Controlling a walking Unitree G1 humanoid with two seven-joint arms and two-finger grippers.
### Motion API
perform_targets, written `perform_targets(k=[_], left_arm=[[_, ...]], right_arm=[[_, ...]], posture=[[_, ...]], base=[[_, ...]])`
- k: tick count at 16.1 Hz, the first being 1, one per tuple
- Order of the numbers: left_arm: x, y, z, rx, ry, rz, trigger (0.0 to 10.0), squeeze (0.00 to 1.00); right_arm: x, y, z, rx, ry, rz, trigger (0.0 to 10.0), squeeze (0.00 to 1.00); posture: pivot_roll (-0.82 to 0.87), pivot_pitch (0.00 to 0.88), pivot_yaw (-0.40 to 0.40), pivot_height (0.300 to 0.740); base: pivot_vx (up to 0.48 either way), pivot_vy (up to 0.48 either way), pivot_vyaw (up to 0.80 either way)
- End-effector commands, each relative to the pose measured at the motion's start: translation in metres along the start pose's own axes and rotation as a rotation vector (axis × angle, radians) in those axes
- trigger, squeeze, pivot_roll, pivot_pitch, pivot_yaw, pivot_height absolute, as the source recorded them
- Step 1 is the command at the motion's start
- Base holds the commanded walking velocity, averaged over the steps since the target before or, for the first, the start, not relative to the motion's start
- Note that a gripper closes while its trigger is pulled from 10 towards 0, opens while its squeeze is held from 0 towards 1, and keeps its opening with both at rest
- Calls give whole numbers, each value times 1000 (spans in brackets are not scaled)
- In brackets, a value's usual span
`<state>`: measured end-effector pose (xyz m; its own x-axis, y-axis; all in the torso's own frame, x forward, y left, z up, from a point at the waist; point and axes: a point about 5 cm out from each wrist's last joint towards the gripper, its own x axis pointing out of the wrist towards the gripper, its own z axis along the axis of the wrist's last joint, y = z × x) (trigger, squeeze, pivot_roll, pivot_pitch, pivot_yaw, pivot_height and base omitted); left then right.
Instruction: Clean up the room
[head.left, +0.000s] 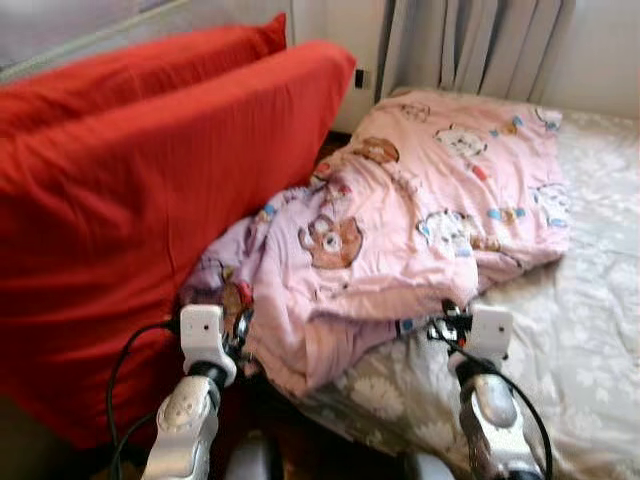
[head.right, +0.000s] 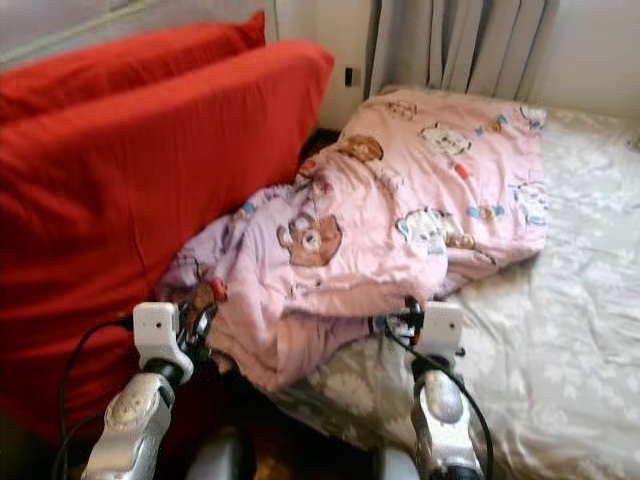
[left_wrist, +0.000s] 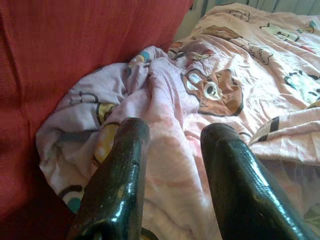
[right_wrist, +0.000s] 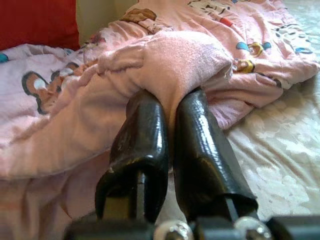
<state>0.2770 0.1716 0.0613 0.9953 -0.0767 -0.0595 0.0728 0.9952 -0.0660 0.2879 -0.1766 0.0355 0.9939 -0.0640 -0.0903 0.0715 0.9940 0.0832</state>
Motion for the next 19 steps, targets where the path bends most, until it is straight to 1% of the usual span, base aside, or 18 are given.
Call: perform_targets(k=[1, 3, 4, 8, 10, 11, 12, 14, 15, 17, 19], left_arm=[[1, 2, -1, -5, 2, 1, 10000, 0], [1, 4, -5, -7, 17, 7, 10000, 0], [0, 5, -8, -12, 27, 14, 10000, 0], [-9, 12, -31, -3, 111, 30, 10000, 0], [-11, 16, -36, -1, 134, 38, 10000, 0], [-14, 21, -42, 7, 158, 51, 10000, 0], [-15, 25, -45, 9, 173, 60, 10000, 0], [-20, 35, -53, 19, 215, 82, 10000, 0], [-25, 42, -62, 41, 265, 102, 10000, 0], [-31, 45, -70, 43, 301, 107, 10000, 0], [-49, 54, -93, 17, 426, 155, 10000, 0]], right_arm=[[1, 2, 5, 5, -27, 0, 10000, 0], [0, 2, 5, 5, -25, 0, 10000, 0], [0, 2, 4, 6, -24, -1, 10000, 0], [0, 1, 4, 3, -21, -7, 10000, 0], [0, 1, 4, 3, -21, -9, 10000, 0], [0, 0, 3, 4, -17, -11, 10000, 0], [0, 0, 0, -6, 11, -10, 10000, 0], [-1, 1, -2, 0, 14, -12, 10000, 0], [-2, 1, -3, 0, 18, -12, 10000, 0], [-2, 2, -3, -1, 21, -11, 10000, 0], [-2, 4, -3, 6, 20, -6, 10000, 0]], posture=[[4, 0, 25, 719], [4, 0, 25, 740], [5, 0, 24, 740], [14, 0, 18, 740], [21, 0, 17, 740], [18, 0, 17, 740], [19, 0, 17, 740], [24, 0, 16, 740], [29, 0, 16, 740], [30, 0, 16, 740], [28, 0, 11, 740]], base=[[0, 0, 0], [0, 0, 0], [0, 0, 0], [0, 0, 0], [0, 0, 0], [0, 0, 0], [0, 0, 0], [0, 0, 0], [0, 0, 0], [0, 0, 0], [0, 0, 0]])
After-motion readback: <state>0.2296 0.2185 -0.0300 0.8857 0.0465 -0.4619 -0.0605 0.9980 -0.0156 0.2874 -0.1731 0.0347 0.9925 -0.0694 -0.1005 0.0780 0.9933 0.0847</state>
